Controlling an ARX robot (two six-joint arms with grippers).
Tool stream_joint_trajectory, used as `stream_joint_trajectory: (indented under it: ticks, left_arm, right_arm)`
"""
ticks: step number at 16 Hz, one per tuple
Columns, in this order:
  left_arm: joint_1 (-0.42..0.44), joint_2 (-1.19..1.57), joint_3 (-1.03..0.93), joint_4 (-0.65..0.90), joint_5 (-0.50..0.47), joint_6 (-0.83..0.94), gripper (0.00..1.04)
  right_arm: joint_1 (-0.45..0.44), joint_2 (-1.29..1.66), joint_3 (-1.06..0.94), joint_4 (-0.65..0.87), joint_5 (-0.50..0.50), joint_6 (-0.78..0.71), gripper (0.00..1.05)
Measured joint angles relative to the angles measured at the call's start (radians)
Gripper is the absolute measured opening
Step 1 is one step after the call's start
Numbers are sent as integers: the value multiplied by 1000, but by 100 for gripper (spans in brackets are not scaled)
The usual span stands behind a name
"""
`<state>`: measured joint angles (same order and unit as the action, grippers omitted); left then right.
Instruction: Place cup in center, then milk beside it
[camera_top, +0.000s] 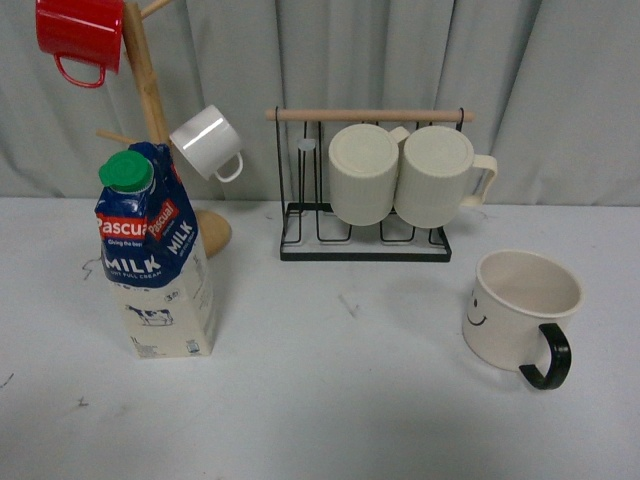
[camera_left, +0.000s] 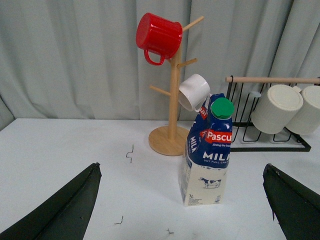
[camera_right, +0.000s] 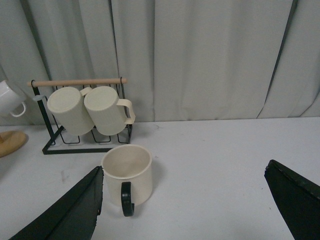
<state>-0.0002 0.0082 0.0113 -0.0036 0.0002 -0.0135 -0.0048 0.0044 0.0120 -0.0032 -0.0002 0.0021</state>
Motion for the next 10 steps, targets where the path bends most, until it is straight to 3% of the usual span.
stream_joint_trajectory:
  ticks: [10]
  left_arm:
    - [0,0,0,0,0,0,98]
  right_arm:
    - [0,0,0,0,0,0,98]
